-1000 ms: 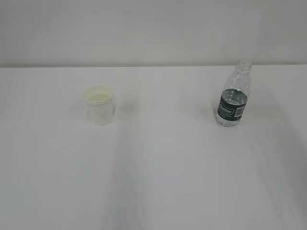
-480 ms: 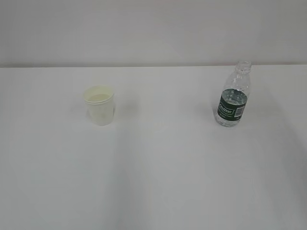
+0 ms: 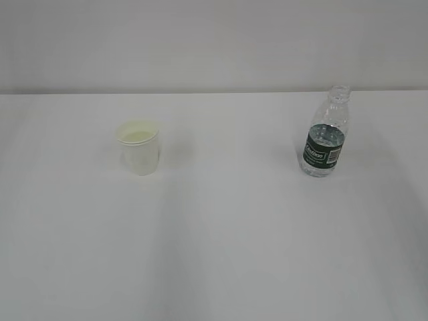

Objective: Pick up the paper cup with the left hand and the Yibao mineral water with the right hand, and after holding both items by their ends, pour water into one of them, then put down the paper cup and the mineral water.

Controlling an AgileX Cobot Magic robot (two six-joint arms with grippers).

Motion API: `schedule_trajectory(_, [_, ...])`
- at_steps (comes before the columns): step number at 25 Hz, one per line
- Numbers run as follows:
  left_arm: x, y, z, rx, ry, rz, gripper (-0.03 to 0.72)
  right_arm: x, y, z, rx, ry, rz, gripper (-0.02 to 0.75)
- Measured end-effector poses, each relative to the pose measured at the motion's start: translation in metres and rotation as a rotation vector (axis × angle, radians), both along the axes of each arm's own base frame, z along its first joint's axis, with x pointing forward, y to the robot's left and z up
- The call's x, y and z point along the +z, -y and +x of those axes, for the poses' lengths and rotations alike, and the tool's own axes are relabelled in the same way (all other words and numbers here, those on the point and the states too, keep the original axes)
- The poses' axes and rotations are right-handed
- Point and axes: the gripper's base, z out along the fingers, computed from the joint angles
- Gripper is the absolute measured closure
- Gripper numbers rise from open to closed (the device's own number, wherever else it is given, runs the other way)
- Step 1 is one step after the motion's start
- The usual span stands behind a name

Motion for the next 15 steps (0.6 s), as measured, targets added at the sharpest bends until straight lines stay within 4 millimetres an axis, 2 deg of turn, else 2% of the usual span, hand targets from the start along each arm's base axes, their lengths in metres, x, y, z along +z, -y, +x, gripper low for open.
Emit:
schedule_trajectory(10, [0.000,0.007,-0.010,-0.059,0.001,-0.001,0.394,0.000,0.000,0.000,0.000,0.000,0.000,0.148])
schedule_trajectory(15, [-0.001,0.009,-0.017,-0.068,-0.010,0.004,0.397,-0.002,-0.001,0.008,0.000,-0.019,-0.002,0.148])
